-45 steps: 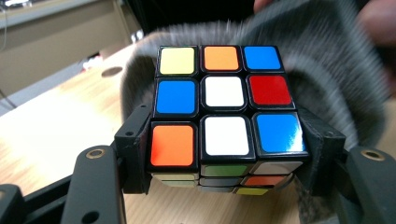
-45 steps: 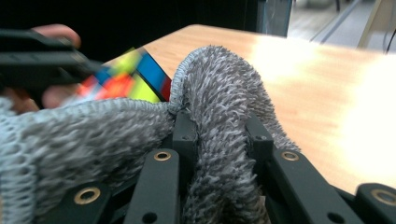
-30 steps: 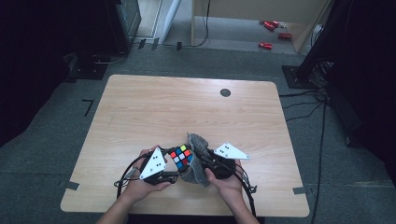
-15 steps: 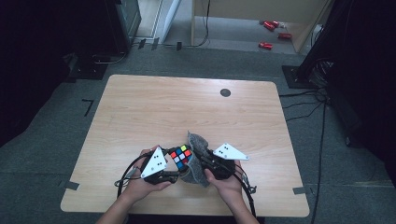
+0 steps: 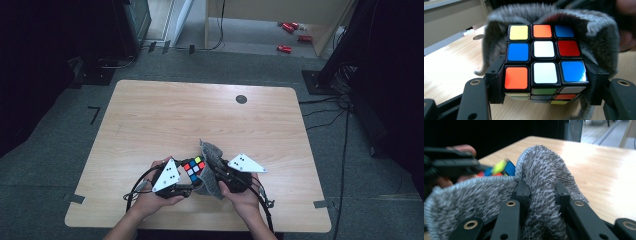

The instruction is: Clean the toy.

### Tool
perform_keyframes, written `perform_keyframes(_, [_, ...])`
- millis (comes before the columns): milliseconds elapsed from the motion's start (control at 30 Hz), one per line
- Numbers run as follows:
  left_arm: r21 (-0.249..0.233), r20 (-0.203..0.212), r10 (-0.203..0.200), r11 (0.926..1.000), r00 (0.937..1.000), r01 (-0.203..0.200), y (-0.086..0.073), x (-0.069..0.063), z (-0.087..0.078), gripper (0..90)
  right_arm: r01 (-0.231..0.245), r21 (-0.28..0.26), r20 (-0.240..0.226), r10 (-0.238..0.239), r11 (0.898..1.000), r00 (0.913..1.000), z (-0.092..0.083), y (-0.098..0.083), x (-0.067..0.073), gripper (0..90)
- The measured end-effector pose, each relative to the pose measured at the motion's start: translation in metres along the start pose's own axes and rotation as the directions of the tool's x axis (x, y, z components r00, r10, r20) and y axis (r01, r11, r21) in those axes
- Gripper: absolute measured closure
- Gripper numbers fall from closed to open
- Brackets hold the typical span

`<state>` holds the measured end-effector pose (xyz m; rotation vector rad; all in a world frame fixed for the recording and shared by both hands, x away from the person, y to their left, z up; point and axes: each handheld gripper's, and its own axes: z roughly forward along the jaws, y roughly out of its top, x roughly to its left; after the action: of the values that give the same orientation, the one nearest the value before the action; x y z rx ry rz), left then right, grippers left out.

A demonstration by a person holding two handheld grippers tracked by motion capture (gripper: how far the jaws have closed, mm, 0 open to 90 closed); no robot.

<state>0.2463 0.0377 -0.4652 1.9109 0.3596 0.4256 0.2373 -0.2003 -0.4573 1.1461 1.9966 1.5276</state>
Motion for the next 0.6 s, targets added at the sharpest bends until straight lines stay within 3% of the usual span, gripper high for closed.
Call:
perform_keyframes(267, [0.003, 0.004, -0.011, 0.9999, 0.9999, 0.011, -0.0018, 0.0018, 0.0008, 35.3, -0.014, 0.028, 0.005, 0.014, 1.0, 0.9999, 0.0049, -0.0048, -0.0037, 73.3])
perform_keyframes(433, [0.025, 0.016, 0.014, 0.9996, 0.9998, -0.014, -0.0027, -0.0035, 0.0052, 35.3, -0.011, -0.008, -0.011, 0.011, 1.0, 0.9999, -0.001, 0.0037, 0.0014, 73.4])
perform_keyframes(500, [0.023, 0.015, 0.021, 0.9995, 0.9997, -0.021, -0.0018, -0.0048, 0.005, 35.4, 0.001, -0.011, -0.001, -0.001, 1.0, 1.0, -0.0011, 0.0041, 0.0027, 73.4])
perform_keyframes(600, [-0.004, 0.021, -0.002, 1.0, 0.9998, 0.002, -0.0004, -0.0025, 0.0016, 35.3, -0.029, 0.007, 0.004, 0.029, 1.0, 0.9996, 0.0022, -0.0023, -0.0029, 73.5])
